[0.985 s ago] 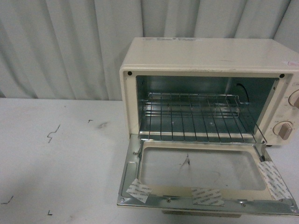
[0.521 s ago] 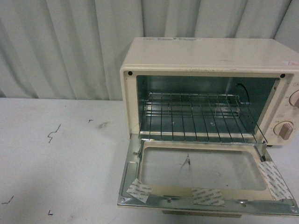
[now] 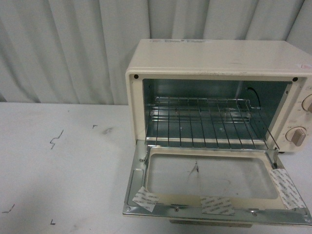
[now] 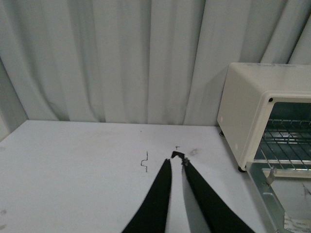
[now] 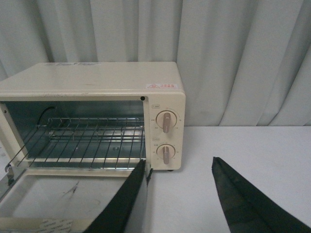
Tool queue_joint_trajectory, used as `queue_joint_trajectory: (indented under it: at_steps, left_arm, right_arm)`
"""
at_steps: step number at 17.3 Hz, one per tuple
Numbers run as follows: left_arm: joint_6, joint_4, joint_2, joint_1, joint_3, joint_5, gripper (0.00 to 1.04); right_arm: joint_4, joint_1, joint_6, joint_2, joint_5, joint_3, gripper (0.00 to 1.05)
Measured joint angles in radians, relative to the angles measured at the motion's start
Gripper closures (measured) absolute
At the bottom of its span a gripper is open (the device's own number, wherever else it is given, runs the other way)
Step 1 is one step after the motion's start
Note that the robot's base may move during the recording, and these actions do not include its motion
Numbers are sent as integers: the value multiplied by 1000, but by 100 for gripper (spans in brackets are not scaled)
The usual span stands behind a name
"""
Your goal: Open oven
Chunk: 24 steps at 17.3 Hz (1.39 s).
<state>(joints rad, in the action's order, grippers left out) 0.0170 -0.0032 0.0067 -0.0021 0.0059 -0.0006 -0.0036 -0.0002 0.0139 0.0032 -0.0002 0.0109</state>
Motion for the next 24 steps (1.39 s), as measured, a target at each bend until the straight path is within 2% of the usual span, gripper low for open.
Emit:
queue_joint_trajectory:
  at_steps: [6,7,8,11,13,24]
  left_arm:
    - [0,0,0,0,0,0,46]
    - [0,0,0,0,0,0,39]
    - [0,0,0,0,0,0,30]
    - [-1,0,0,0,0,0,5]
    - [0,0,0,0,0,0,7]
    - [-1,0,0,0,0,0,7]
  right_arm:
    - [0,0,0,0,0,0,8]
    - [0,0,-1,0,0,0,4]
    - [0,0,-1,0,0,0,7]
    - [0,0,-1,0,0,0,6]
    - [0,0,-1,0,0,0,6]
    - [0,0,-1,0,0,0,6]
